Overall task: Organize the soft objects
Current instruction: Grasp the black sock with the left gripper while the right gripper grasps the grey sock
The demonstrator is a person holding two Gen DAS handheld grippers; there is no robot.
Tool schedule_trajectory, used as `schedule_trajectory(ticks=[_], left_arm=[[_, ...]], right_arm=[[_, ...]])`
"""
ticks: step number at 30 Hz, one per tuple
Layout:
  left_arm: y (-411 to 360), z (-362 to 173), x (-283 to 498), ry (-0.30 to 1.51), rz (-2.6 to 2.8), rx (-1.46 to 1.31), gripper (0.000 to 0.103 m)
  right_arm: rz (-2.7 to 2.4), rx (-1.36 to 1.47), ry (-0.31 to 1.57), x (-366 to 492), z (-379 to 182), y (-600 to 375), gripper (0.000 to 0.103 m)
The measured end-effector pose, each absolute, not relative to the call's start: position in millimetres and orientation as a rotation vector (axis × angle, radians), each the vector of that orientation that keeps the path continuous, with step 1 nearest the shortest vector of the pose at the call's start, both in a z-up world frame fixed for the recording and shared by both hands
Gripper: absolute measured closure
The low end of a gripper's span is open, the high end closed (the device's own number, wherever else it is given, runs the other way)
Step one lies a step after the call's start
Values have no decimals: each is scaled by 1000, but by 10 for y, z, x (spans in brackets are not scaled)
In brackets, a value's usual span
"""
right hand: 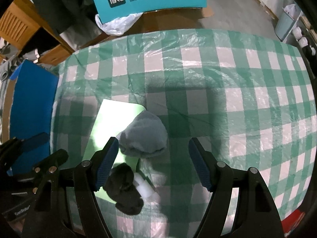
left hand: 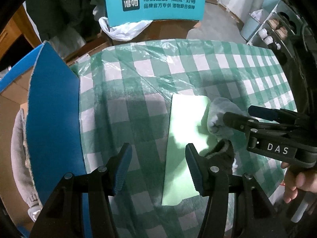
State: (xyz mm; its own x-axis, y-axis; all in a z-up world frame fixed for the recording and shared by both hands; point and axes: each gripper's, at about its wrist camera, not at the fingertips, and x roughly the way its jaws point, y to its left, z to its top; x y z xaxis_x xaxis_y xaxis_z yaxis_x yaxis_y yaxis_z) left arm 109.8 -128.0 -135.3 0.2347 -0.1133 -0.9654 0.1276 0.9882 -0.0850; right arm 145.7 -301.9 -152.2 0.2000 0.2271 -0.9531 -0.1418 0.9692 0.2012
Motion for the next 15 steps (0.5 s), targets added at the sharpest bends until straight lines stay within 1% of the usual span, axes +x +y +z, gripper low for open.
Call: schedule_trajectory(ticks=[15], left_arm=[[-1282, -1584, 1177, 1379, -166, 12, 46]], right_arm=[[279, 57, 1407, 1587, -1783, -2837, 30]])
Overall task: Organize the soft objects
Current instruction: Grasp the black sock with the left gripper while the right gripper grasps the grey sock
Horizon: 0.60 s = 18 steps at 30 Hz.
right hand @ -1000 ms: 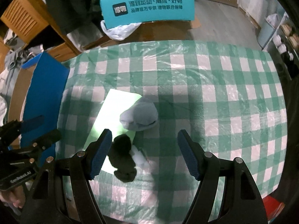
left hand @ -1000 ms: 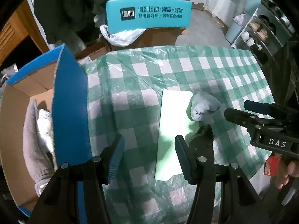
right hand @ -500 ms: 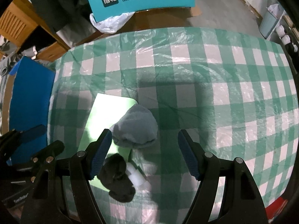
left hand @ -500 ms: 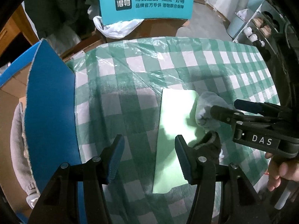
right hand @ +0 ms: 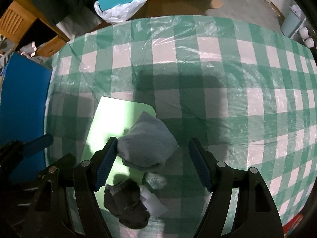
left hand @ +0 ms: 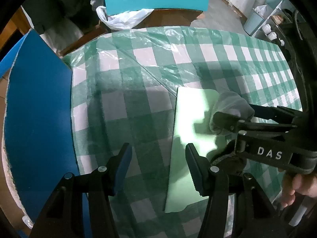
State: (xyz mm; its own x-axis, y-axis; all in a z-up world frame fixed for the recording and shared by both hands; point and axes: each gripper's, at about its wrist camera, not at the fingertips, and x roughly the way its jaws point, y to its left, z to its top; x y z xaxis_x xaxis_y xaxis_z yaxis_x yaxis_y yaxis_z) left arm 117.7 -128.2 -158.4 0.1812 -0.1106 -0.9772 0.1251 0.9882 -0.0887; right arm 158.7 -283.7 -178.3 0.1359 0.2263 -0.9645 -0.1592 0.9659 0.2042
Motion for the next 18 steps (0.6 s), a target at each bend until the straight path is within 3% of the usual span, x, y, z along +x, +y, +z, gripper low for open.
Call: schedule_trajectory(ticks=[2, 3, 7, 18], left_arm=[[-1300, -1578, 1177, 1378, -172, 15, 46], [-1302, -1574, 1179, 1378, -173, 17, 46], [-1324, -1534, 1168, 1372, -176, 21, 46], [-1373, -1407, 1076, 1369, -196, -26, 44]], right_arm=[[292, 57, 1408, 1579, -1796, -2822, 35], [300, 61, 1405, 1570, -1799, -2822, 46], [322, 55, 1389, 1535, -1747, -2807, 68], [294, 55, 1329, 1400, -1493, -2942, 73]])
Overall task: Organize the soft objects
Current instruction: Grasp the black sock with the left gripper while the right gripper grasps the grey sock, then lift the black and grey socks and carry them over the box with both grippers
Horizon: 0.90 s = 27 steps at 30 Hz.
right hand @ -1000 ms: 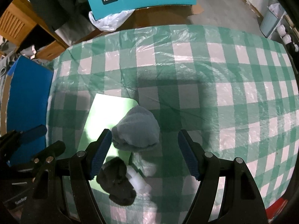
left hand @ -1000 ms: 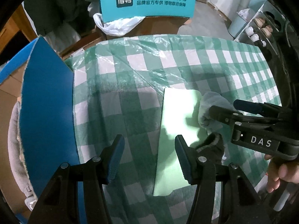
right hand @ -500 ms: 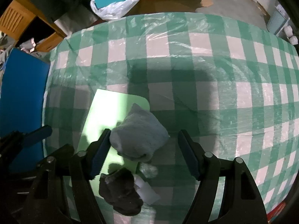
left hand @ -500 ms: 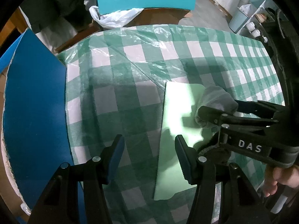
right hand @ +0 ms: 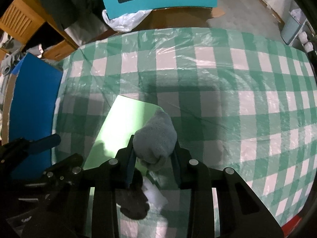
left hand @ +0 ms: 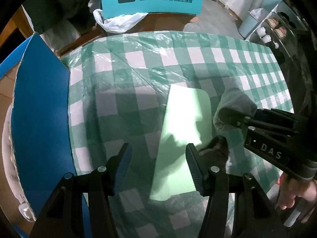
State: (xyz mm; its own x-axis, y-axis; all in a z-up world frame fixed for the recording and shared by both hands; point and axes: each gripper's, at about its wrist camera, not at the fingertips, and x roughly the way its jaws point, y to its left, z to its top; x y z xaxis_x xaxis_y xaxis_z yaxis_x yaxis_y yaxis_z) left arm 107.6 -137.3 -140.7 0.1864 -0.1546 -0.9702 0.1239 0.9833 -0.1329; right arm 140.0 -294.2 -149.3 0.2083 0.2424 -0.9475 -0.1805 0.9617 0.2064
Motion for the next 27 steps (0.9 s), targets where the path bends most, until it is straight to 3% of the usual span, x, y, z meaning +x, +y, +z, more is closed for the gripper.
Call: schedule_trajectory(ticks=[27], left_arm=[[-1958, -1627, 864, 1440, -287, -72, 38]], right_arm=[[239, 40, 1314, 886, -1373, -3576, 73]])
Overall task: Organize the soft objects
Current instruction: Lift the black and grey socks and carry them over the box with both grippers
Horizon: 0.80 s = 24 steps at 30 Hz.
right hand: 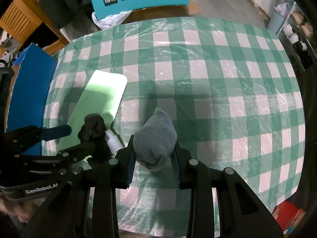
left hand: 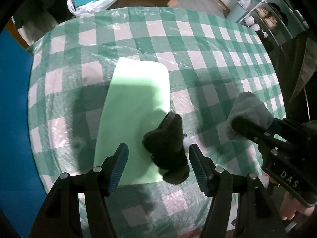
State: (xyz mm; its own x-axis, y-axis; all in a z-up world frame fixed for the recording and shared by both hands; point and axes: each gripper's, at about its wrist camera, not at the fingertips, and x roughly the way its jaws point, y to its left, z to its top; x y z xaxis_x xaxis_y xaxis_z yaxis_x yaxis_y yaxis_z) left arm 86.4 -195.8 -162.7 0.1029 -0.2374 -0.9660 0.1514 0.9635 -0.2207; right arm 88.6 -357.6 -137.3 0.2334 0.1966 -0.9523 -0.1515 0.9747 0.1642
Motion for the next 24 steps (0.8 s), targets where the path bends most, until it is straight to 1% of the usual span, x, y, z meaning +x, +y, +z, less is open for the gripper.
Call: schedule_trajectory(ticks=[5, 6, 7, 8, 9, 11, 18, 24], left_arm=[[-2000, -1685, 889, 1433, -301, -61, 39], [-1991, -1690, 891, 1433, -305, -62, 42], [-1983, -1697, 894, 1432, -311, -66, 54], [-1980, -1707, 900, 1434, -321, -75, 59], [-1975, -1712, 904, 1438, -335, -92, 61], [-1971, -1708, 910, 1438, -347, -104, 68], [-1964, -1598, 876, 1413, -361, -80, 70], [-1930, -1401, 827, 1375, -376, -72, 70]], right_arm=[[245, 36, 1314, 892, -1385, -3573, 73], [244, 36, 1316, 894, -1391, -3566, 73], [244, 37, 1319, 899, -1400, -3567, 73], [244, 39, 1321, 902, -1408, -3568, 73], [244, 40, 1322, 904, -1416, -3565, 73], [244, 40, 1323, 911, -1421, -3559, 73], [254, 33, 1319, 908, -1400, -3535, 73], [262, 25, 1301, 884, -1308, -3486, 73]])
